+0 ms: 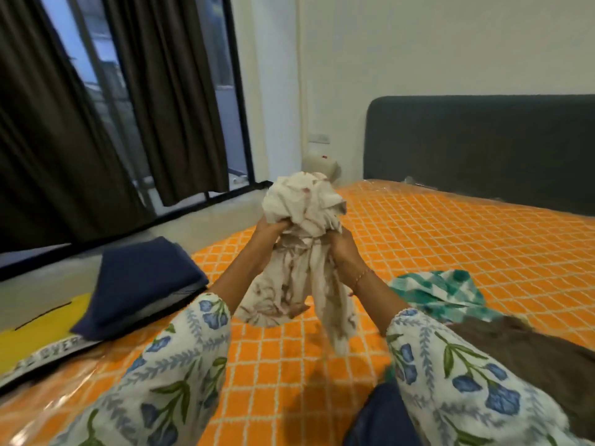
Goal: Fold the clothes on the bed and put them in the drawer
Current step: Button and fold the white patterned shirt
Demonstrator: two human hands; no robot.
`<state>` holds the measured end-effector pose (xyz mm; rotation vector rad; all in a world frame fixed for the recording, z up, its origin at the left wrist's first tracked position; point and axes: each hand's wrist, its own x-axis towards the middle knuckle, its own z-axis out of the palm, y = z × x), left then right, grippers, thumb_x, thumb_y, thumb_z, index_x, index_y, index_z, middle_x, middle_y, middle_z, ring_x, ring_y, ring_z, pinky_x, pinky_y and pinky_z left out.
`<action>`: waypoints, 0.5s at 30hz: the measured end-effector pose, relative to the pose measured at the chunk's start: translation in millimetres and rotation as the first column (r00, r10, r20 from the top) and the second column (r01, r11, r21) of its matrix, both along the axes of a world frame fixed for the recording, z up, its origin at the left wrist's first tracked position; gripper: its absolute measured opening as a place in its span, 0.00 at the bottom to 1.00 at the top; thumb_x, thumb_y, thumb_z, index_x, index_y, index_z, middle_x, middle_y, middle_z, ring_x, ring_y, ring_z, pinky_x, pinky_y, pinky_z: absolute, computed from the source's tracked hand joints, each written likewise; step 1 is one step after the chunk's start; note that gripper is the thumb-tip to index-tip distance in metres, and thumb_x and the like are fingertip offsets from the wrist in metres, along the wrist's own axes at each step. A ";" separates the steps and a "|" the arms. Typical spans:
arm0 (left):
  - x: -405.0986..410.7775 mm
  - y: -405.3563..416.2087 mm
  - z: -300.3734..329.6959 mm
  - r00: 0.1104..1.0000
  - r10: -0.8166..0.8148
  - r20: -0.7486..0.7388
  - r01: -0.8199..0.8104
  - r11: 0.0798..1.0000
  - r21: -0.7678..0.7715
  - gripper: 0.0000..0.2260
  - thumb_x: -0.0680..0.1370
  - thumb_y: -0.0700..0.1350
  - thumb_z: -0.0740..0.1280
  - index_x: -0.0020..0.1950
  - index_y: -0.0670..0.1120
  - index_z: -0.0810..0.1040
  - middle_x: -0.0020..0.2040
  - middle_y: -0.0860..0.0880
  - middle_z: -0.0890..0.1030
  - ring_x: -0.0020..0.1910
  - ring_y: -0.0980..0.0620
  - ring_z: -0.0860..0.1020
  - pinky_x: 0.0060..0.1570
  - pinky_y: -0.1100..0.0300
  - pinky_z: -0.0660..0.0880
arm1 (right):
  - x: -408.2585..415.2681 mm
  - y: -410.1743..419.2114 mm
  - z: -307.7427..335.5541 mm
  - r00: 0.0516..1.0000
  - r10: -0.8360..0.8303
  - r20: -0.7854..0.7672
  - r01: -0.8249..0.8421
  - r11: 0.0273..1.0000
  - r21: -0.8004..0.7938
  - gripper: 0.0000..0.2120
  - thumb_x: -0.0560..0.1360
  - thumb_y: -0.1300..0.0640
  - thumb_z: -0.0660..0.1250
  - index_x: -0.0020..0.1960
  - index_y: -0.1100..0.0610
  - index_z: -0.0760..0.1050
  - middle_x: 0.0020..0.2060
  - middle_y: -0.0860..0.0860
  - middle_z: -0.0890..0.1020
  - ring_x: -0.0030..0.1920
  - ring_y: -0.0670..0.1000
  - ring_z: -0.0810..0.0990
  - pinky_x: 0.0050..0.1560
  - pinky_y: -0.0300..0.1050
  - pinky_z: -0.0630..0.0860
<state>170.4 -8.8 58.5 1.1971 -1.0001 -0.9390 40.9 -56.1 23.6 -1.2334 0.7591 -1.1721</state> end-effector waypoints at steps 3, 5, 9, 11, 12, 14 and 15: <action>50.7 34.2 -7.8 0.975 -0.135 0.178 0.118 0.988 0.104 0.30 0.78 0.39 0.65 0.75 0.50 0.54 0.65 0.52 0.70 0.58 0.55 0.73 0.52 0.62 0.73 | 53.5 2.7 12.3 0.994 0.042 0.104 -0.061 0.980 0.189 0.13 0.74 0.63 0.62 0.57 0.63 0.77 0.43 0.55 0.83 0.43 0.56 0.82 0.48 0.52 0.78; 74.5 60.7 -13.6 0.867 -0.301 0.397 0.177 0.931 0.319 0.31 0.78 0.39 0.66 0.76 0.48 0.53 0.68 0.50 0.66 0.64 0.51 0.69 0.56 0.63 0.70 | 83.3 10.6 20.4 0.982 0.108 0.156 -0.147 0.953 0.265 0.19 0.72 0.59 0.63 0.61 0.64 0.76 0.52 0.60 0.81 0.52 0.62 0.80 0.55 0.56 0.77; 117.6 99.1 -10.4 0.899 -0.158 0.409 0.025 0.950 0.312 0.18 0.77 0.36 0.66 0.66 0.44 0.72 0.60 0.48 0.77 0.58 0.49 0.75 0.45 0.68 0.75 | 117.3 21.6 24.9 0.970 0.168 0.178 -0.215 0.933 0.289 0.11 0.77 0.61 0.60 0.52 0.61 0.79 0.53 0.61 0.82 0.52 0.60 0.81 0.57 0.55 0.77; 137.9 108.0 -2.3 0.934 -0.029 0.356 -0.082 0.953 0.292 0.17 0.76 0.42 0.69 0.64 0.45 0.75 0.56 0.49 0.79 0.54 0.50 0.78 0.47 0.64 0.77 | 123.1 21.3 18.6 0.990 0.136 0.027 -0.138 0.959 0.246 0.09 0.73 0.60 0.66 0.51 0.59 0.81 0.55 0.59 0.82 0.54 0.59 0.81 0.59 0.56 0.77; 146.9 107.2 2.2 0.947 0.027 0.319 -0.127 0.946 0.299 0.21 0.74 0.45 0.71 0.65 0.45 0.74 0.57 0.48 0.80 0.54 0.49 0.78 0.52 0.58 0.77 | 126.1 19.4 15.4 0.990 0.116 -0.074 -0.102 0.979 0.179 0.08 0.72 0.59 0.68 0.50 0.57 0.81 0.54 0.58 0.82 0.53 0.57 0.81 0.58 0.55 0.77; 158.3 103.7 11.5 0.959 0.143 0.246 -0.224 0.913 0.341 0.25 0.72 0.48 0.73 0.67 0.45 0.73 0.59 0.45 0.79 0.55 0.45 0.78 0.59 0.48 0.75 | 129.7 25.2 13.8 0.963 0.085 -0.257 -0.073 0.996 0.056 0.10 0.71 0.58 0.69 0.53 0.54 0.78 0.56 0.55 0.82 0.54 0.57 0.80 0.58 0.56 0.76; 162.6 98.2 14.1 0.959 0.195 0.203 -0.260 0.893 0.369 0.25 0.71 0.47 0.73 0.66 0.44 0.72 0.59 0.43 0.79 0.55 0.43 0.78 0.60 0.46 0.74 | 130.4 30.0 16.4 0.944 0.078 -0.322 -0.082 0.997 0.001 0.11 0.72 0.57 0.69 0.54 0.53 0.77 0.57 0.55 0.81 0.56 0.58 0.79 0.59 0.56 0.75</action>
